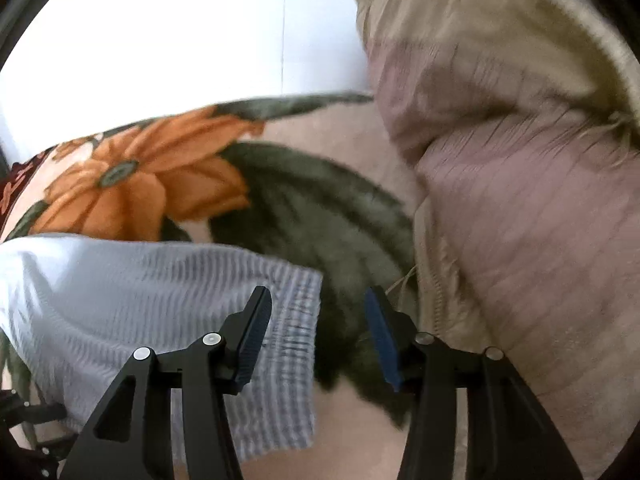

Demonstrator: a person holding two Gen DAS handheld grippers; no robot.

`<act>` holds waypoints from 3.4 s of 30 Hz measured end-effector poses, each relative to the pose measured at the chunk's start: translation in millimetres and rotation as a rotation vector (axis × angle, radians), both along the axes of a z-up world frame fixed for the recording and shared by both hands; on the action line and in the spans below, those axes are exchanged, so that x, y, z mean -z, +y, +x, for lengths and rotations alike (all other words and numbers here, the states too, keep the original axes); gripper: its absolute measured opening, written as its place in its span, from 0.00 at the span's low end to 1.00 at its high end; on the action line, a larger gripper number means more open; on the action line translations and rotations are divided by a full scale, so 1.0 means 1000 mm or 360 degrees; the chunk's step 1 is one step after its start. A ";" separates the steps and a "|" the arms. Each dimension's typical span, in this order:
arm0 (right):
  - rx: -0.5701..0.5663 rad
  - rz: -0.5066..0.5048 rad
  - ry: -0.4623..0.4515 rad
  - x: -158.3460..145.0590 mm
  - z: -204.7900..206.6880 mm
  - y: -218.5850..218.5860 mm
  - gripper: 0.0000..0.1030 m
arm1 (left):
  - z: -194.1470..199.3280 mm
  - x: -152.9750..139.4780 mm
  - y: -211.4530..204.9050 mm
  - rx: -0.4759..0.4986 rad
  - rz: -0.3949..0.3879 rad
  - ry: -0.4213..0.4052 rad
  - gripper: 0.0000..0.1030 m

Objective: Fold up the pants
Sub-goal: 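Open both tools and release the folded striped pants strip, then grasp the end of the pants strip with the left tool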

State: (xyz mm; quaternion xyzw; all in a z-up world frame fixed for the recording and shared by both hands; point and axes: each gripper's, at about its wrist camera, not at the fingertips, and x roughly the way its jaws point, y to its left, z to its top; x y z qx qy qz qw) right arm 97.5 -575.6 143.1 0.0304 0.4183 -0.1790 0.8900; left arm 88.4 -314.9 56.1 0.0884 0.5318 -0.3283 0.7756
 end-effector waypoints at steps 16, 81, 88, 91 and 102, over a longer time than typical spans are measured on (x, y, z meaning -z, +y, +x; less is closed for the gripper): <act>-0.0233 0.0153 0.0068 -0.025 -0.046 0.102 0.60 | 0.005 -0.048 0.119 -0.0422 0.0025 -0.0074 0.50; -0.0615 0.0301 0.0156 0.052 -0.032 0.337 0.61 | 0.163 -0.010 0.524 -0.1705 -0.0049 -0.0067 0.69; -0.0584 0.0325 0.0178 0.061 -0.033 0.333 0.61 | 0.172 -0.004 0.520 -0.1726 0.0016 -0.0118 0.70; -0.0579 0.0325 0.0190 0.065 -0.034 0.331 0.61 | 0.175 -0.004 0.514 -0.1699 0.0044 -0.0178 0.64; -0.0563 0.0319 0.0194 0.067 -0.035 0.331 0.61 | 0.183 -0.015 0.494 -0.1566 0.0117 -0.0313 0.14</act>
